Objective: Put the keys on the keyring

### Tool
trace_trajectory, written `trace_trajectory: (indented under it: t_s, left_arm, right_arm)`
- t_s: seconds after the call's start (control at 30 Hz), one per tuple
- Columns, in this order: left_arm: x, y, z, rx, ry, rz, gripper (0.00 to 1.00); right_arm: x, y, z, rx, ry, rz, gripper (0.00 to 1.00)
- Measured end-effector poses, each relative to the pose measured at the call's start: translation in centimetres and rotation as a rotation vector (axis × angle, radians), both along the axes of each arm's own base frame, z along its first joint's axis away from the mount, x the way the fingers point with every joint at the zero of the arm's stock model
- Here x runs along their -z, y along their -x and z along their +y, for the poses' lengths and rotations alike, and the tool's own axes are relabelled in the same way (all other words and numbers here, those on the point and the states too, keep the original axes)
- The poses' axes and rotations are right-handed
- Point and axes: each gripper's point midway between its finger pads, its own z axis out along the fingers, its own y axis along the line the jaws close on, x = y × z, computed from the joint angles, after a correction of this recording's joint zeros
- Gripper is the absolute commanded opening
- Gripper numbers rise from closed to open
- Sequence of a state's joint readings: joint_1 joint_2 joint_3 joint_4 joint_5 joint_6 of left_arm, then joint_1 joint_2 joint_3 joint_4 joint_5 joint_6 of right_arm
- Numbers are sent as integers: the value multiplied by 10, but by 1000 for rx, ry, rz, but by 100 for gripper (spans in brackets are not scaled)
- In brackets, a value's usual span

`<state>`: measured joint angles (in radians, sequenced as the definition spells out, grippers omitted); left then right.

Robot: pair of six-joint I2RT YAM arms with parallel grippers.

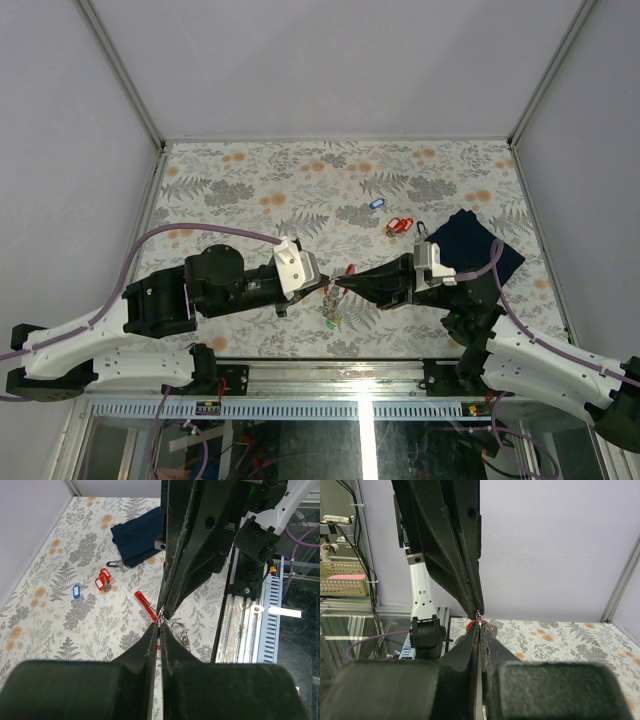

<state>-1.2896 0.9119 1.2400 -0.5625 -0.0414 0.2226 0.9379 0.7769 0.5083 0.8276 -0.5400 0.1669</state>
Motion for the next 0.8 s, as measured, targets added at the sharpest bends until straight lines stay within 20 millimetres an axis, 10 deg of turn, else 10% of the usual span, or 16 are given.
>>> trace_trajectory:
  t_s: [0.8]
  left_arm:
    - [0,3,0,20,-10,1,0]
  right_arm:
    - [-20,5,-6,-12,-54,-5,0]
